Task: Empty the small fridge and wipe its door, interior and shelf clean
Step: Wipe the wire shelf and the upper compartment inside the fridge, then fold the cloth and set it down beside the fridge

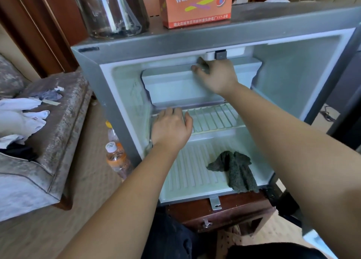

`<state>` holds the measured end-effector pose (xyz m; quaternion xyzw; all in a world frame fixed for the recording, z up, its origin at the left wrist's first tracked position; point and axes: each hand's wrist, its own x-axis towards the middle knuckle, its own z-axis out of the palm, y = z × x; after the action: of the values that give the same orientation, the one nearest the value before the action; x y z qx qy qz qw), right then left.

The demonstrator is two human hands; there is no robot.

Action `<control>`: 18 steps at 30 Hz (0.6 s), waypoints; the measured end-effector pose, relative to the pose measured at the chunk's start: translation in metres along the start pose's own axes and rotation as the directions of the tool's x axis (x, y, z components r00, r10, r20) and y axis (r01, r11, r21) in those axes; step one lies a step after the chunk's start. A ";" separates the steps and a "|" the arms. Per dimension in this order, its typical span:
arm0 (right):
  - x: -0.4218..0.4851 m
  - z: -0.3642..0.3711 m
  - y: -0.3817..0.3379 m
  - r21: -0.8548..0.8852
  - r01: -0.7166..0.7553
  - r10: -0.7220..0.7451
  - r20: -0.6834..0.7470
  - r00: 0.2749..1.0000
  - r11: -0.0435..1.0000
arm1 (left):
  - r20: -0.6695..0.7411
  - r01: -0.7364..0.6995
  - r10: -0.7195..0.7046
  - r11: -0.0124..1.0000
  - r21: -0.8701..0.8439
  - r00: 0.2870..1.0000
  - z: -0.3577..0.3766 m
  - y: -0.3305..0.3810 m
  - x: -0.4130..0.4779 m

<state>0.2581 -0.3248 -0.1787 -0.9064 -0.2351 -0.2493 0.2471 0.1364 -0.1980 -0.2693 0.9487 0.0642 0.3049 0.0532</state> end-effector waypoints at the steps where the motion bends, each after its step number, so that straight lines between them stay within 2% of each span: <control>1: -0.012 -0.003 0.002 0.106 0.026 -0.023 -0.030 0.999 0.994 | 0.014 0.006 -0.006 1.000 0.007 1.000 -0.001 0.001 0.000; 3: -0.055 -0.009 0.005 0.242 0.106 -0.065 -0.171 0.983 0.964 | 0.039 0.016 -0.016 1.000 0.010 0.999 -0.004 0.001 0.002; 5: -0.116 -0.008 0.010 0.236 0.157 -0.078 -0.313 0.947 0.959 | 0.096 0.022 -0.022 1.000 0.003 0.995 -0.009 0.003 0.001; 7: -0.176 0.001 0.021 0.204 0.156 -0.079 -0.340 0.937 0.967 | 0.143 0.014 -0.016 1.000 0.011 0.990 -0.012 0.005 -0.003; 10: -0.234 0.024 0.045 0.119 0.137 -0.112 -0.197 0.974 0.983 | 0.022 -0.100 0.103 0.987 -0.130 0.994 -0.028 -0.004 -0.038; 12: -0.250 0.042 0.060 0.041 0.092 -0.087 -0.107 0.990 0.995 | -0.202 -0.220 0.184 0.960 -0.172 0.962 -0.047 -0.017 -0.076; 14: -0.253 0.063 0.075 -0.036 -0.052 0.054 0.067 0.996 0.998 | -0.409 -0.265 0.193 0.956 -0.127 0.892 -0.061 -0.030 -0.109; 16: -0.255 0.084 0.091 -0.169 -0.199 0.244 0.310 0.919 0.965 | -0.546 -0.172 0.079 0.978 -0.121 0.834 -0.071 -0.040 -0.126; 17: -0.257 0.093 0.098 -0.200 -0.240 0.301 0.386 0.872 0.950 | -0.547 -0.100 -0.028 0.974 -0.204 0.837 -0.070 -0.046 -0.127; 18: -0.260 0.101 0.103 -0.189 -0.272 0.328 0.419 0.847 0.944 | -0.489 -0.016 -0.158 0.943 -0.332 0.858 -0.067 -0.051 -0.124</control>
<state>0.1492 -0.4251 -0.4367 -0.9780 -0.1247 -0.0078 0.1670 -0.0075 -0.1624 -0.2935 0.8092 0.0603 0.5487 0.2011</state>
